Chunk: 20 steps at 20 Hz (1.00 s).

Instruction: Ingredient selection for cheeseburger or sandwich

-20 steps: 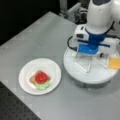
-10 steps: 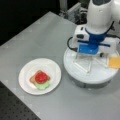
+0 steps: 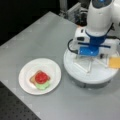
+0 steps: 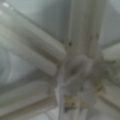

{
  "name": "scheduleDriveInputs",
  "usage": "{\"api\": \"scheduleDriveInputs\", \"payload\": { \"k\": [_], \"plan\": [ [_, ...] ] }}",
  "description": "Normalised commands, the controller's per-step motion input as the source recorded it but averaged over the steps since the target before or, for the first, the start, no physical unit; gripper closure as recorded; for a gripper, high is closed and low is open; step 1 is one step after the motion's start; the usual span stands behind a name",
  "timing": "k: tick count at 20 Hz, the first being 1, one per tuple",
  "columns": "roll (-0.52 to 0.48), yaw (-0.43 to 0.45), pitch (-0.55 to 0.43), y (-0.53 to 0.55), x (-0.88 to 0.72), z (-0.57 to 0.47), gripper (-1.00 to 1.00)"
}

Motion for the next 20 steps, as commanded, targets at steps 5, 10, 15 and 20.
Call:
{"api": "scheduleDriveInputs", "payload": {
  "k": [5, 10, 15, 20],
  "plan": [
    [-0.077, 0.459, 0.026, -0.03, -0.02, -0.05, -1.0],
    [-0.065, 0.394, 0.049, -0.05, -0.04, -0.02, -1.0],
    [-0.06, 0.317, 0.058, -0.06, -0.06, -0.01, -1.0],
    [-0.062, 0.317, 0.068, -0.05, -0.07, 0.01, -1.0]
  ]
}}
